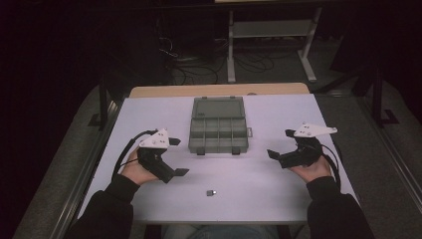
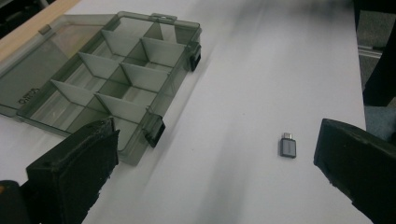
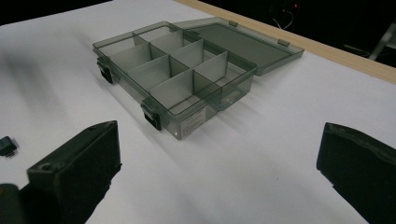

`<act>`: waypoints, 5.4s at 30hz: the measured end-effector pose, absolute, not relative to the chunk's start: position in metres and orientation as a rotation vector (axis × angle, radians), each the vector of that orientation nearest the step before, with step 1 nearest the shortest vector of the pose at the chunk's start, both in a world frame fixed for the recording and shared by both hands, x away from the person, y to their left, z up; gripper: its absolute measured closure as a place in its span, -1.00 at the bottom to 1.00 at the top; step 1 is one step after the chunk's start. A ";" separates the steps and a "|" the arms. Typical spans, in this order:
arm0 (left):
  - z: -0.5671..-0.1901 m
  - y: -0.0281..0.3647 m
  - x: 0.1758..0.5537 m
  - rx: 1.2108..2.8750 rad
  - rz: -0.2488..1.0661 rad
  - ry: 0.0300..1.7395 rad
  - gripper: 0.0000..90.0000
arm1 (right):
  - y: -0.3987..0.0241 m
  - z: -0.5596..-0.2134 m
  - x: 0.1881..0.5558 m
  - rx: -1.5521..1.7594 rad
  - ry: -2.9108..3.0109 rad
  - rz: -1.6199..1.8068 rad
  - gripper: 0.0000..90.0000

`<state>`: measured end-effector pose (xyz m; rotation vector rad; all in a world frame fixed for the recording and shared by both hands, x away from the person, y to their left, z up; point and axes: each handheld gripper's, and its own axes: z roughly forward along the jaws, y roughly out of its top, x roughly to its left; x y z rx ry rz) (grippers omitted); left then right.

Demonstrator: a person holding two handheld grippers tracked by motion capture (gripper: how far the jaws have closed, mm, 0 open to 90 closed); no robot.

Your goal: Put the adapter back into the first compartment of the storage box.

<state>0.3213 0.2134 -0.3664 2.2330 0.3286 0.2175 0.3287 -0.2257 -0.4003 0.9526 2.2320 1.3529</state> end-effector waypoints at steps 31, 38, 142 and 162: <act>-0.399 0.175 0.312 2.379 0.110 0.238 -1.00 | -0.223 -0.402 0.328 0.939 2.259 1.337 -1.00; -0.405 0.167 0.309 2.408 0.096 0.220 -1.00 | -0.222 -0.402 0.327 0.935 2.263 1.332 -1.00; -0.423 0.139 0.305 2.518 -0.030 0.100 0.69 | -0.218 -0.404 0.328 0.917 2.311 1.307 -1.00; -0.385 0.167 0.330 2.423 0.004 0.170 0.70 | -0.217 -0.404 0.328 0.913 2.312 1.315 -1.00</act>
